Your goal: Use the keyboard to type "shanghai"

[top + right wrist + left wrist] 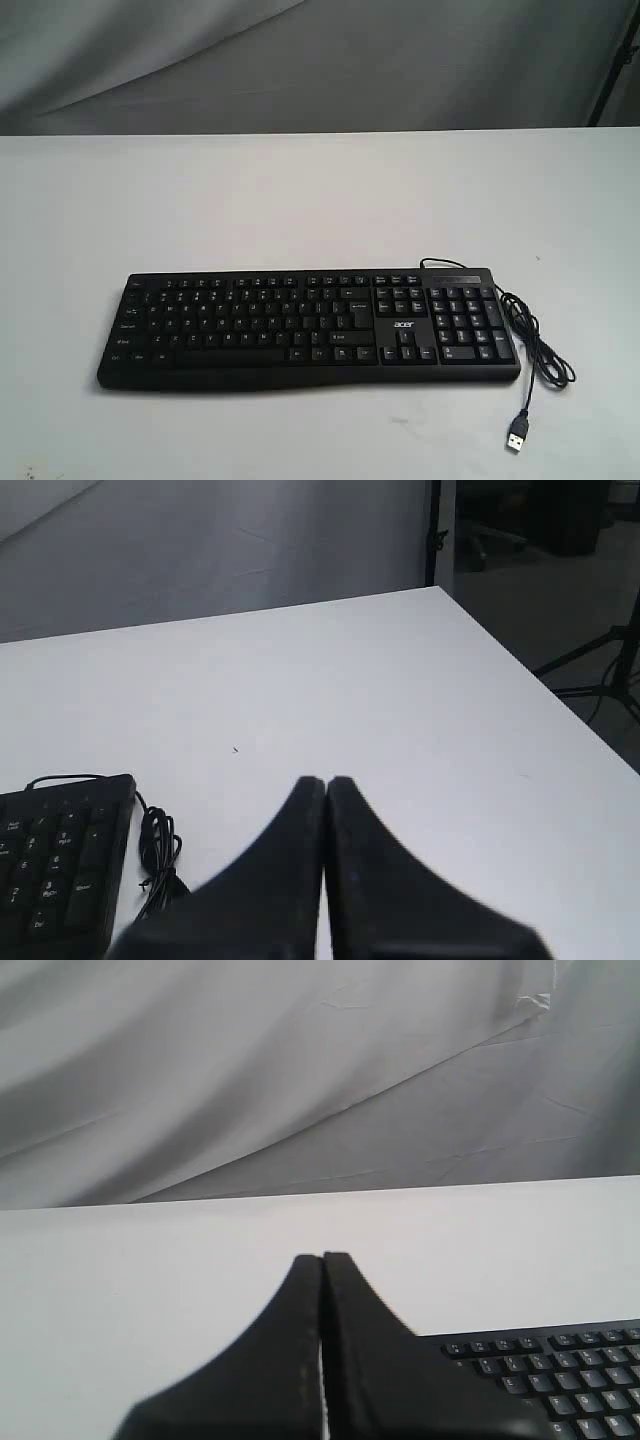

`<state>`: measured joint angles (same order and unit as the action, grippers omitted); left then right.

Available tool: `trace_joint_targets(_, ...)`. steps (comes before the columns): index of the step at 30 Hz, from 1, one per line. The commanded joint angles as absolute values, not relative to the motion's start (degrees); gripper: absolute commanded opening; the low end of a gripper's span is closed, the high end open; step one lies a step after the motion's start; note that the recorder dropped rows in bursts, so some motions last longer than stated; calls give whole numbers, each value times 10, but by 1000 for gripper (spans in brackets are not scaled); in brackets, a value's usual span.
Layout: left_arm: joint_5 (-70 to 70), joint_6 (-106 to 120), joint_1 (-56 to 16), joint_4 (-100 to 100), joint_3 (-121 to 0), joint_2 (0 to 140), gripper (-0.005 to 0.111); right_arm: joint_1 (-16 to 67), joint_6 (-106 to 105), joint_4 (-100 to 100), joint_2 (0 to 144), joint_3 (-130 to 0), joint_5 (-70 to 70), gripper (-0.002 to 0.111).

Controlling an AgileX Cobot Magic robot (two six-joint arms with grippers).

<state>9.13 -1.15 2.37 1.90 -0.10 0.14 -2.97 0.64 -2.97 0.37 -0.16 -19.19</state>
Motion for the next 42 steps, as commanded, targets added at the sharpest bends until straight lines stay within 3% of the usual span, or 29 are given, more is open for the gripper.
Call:
trace_joint_targets(1, 88, -13, 20, 19, 0, 0, 0, -34, 4, -25, 0, 0, -191, 0)
trace_joint_targets(16, 88, -13, 20, 19, 0, 0, 0, -34, 0, -17, 0, 0, -181, 0)
trace_joint_targets(26, 88, -13, 20, 19, 0, 0, 0, -34, 4, -60, 0, 0, 118, 0)
trace_joint_targets(28, 88, -13, 20, 19, 0, 0, 0, -34, 10, -60, 0, 0, 273, 0)
trace_joint_targets(30, 88, -13, 20, 19, 0, 0, 0, -34, 149, -48, 0, 0, 393, 0)
trace_joint_targets(32, 88, -13, 20, 19, 0, 0, 0, -34, 225, -52, 0, -8, 423, 0)
trace_joint_targets(36, 88, -13, 20, 19, 0, 0, 0, -34, 239, 30, 108, -205, 216, 0)
trace_joint_targets(40, 88, -13, 20, 19, 0, 0, 0, -34, 223, 220, 373, -483, 37, 0)
trace_joint_targets(42, 88, -13, 20, 19, 0, 0, 0, -33, 216, 310, 500, -616, -126, 0)
